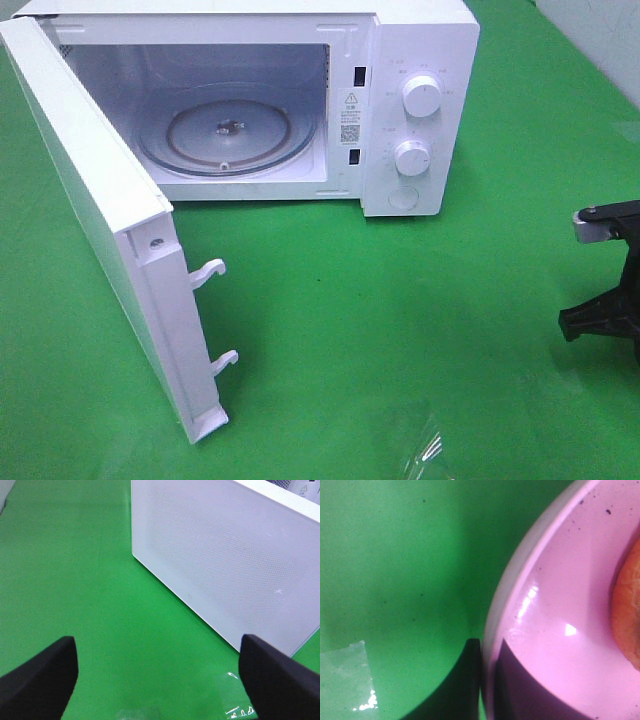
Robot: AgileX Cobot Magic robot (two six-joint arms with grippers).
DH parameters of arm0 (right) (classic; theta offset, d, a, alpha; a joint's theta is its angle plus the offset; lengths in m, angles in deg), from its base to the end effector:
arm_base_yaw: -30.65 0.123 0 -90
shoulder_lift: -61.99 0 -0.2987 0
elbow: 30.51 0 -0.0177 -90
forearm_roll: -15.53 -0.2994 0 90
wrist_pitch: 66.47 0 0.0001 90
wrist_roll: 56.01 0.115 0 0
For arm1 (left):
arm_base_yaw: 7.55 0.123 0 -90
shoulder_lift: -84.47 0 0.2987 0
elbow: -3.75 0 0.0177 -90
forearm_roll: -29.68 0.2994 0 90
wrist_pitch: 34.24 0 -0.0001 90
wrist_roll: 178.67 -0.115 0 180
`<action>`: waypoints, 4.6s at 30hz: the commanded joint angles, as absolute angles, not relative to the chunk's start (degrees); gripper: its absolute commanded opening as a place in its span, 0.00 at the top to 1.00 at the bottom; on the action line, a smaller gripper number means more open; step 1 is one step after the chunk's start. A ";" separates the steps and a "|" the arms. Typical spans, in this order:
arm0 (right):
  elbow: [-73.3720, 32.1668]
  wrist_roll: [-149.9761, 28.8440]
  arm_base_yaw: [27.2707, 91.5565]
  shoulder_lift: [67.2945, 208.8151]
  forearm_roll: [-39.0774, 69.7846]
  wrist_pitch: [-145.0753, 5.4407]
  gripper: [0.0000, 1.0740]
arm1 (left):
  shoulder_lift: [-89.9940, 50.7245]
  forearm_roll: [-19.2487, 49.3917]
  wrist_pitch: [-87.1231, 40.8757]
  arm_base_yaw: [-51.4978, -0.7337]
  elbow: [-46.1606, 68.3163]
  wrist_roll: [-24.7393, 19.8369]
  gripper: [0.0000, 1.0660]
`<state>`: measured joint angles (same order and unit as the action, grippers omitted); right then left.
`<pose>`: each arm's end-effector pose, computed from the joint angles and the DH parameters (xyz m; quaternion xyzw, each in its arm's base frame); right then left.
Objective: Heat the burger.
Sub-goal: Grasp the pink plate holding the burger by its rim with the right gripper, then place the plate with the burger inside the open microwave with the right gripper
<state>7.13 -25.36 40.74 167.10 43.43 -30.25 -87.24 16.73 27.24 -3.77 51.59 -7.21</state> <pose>0.2827 0.0180 0.0736 -0.0169 0.9894 -0.1321 0.0584 0.0450 -0.0197 0.2964 0.0406 0.8490 -0.0568 0.5238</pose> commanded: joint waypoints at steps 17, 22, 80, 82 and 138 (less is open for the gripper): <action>10.45 -14.24 49.85 161.83 55.29 -22.00 1.00 | -87.36 16.62 27.24 -3.66 51.76 -7.26 0.25; 11.83 -13.33 52.54 158.74 56.09 -19.43 1.00 | -87.36 16.62 27.24 -3.66 51.76 -7.26 0.25; 12.00 -20.09 106.91 146.53 57.92 -5.04 1.00 | -87.36 16.62 27.24 -3.66 51.76 -7.26 0.25; 12.00 -21.06 106.91 146.53 58.73 -6.02 1.00 | -87.36 16.62 27.24 -3.66 51.76 -7.26 0.25; 12.00 -71.08 86.97 146.53 68.93 -42.63 1.00 | -87.36 16.62 27.24 -3.66 51.76 -7.26 0.25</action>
<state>12.51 -70.22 87.37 146.88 66.29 -41.08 -87.24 16.73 27.24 -3.77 51.59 -7.21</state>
